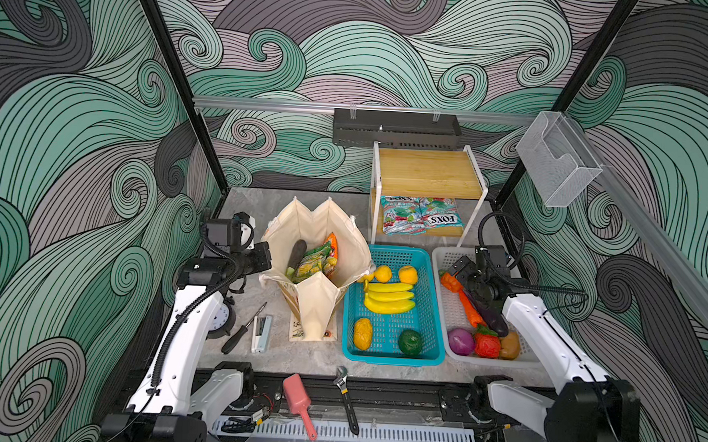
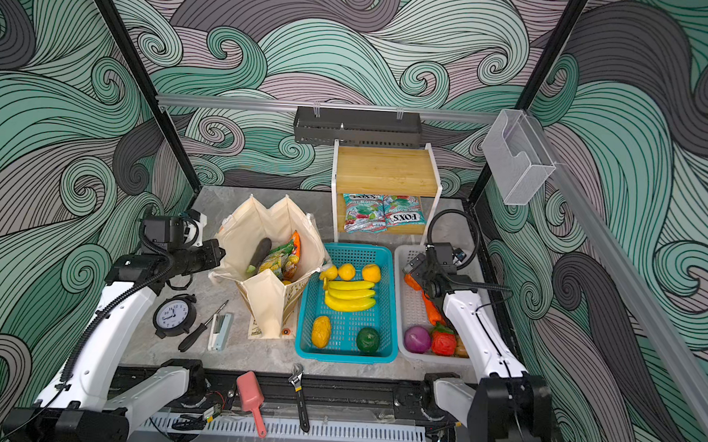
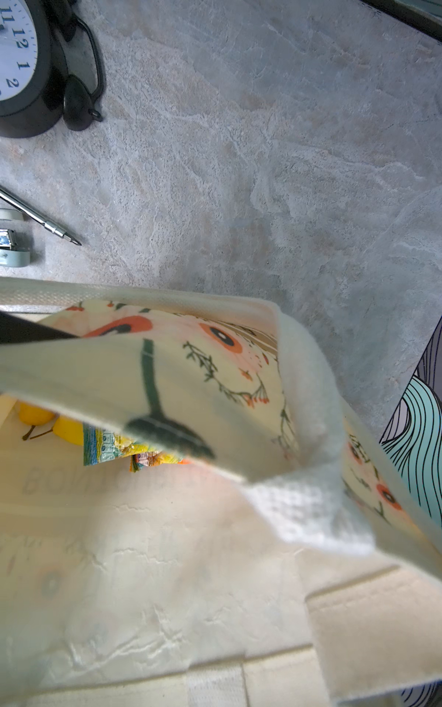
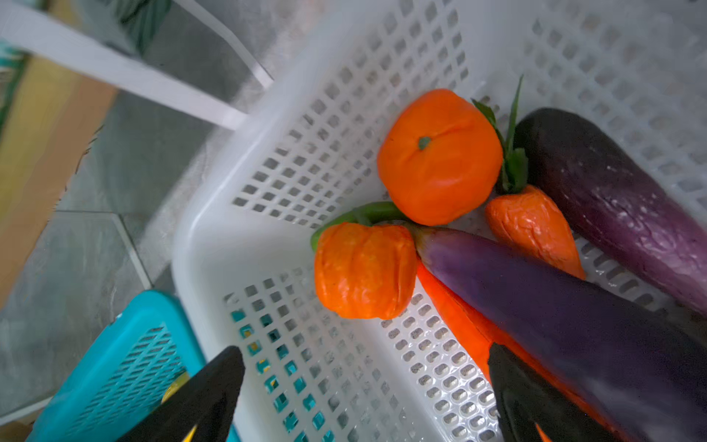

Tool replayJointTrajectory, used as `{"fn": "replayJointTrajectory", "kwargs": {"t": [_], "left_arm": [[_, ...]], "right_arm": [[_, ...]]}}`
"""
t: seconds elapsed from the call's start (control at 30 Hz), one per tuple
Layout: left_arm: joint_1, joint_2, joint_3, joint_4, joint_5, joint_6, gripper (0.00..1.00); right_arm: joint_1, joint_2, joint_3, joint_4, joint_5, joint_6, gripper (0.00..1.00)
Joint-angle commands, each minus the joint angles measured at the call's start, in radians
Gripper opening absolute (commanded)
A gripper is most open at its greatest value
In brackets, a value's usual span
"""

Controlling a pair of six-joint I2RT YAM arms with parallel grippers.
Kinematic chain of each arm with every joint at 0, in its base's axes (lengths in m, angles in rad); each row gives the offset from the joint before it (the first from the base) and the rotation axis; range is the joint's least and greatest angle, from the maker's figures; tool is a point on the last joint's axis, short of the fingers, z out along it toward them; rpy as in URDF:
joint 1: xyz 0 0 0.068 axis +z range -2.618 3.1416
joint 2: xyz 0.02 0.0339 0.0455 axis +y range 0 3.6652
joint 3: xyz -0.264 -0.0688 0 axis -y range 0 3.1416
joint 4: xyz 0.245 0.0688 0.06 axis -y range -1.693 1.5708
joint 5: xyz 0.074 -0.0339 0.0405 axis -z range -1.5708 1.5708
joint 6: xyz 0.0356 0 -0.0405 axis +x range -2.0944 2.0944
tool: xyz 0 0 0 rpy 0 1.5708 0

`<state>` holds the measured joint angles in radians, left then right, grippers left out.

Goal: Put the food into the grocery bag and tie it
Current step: 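Lower the right gripper into the white basket and grasp the orange pepper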

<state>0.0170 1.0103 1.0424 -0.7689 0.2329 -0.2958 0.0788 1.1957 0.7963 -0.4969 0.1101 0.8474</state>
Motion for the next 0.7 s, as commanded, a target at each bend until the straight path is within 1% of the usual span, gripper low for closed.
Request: {"fn": "replayJointTrajectory", "kwargs": {"t": [0.0,0.13,0.23,0.4,0.5,0.6,0.67], "left_arm": [[-0.005,-0.005,-0.007,0.003,0.007,0.005,0.00],[-0.005,-0.002,-0.005,0.003,0.016,0.006,0.00],[-0.006,-0.001,-0.005,0.003,0.012,0.006,0.00],[-0.005,-0.004,-0.005,0.003,0.008,0.006,0.00],[-0.005,-0.004,-0.004,0.000,0.009,0.006,0.00],[-0.005,-0.006,-0.006,0.003,0.007,0.007,0.00],[-0.005,-0.004,-0.004,0.000,0.010,0.007,0.00]], "right_arm": [[-0.023,0.035,-0.009,0.035,-0.071,0.050,1.00],[-0.022,0.082,-0.008,0.053,-0.084,0.039,1.00],[-0.023,0.143,0.011,0.071,-0.132,0.009,1.00],[-0.024,0.248,0.047,0.076,-0.168,0.020,1.00],[-0.023,0.284,0.055,0.088,-0.170,0.033,0.99],[-0.023,0.295,0.056,0.094,-0.149,0.046,0.94],[-0.023,0.295,0.056,0.097,-0.134,0.046,0.84]]}}
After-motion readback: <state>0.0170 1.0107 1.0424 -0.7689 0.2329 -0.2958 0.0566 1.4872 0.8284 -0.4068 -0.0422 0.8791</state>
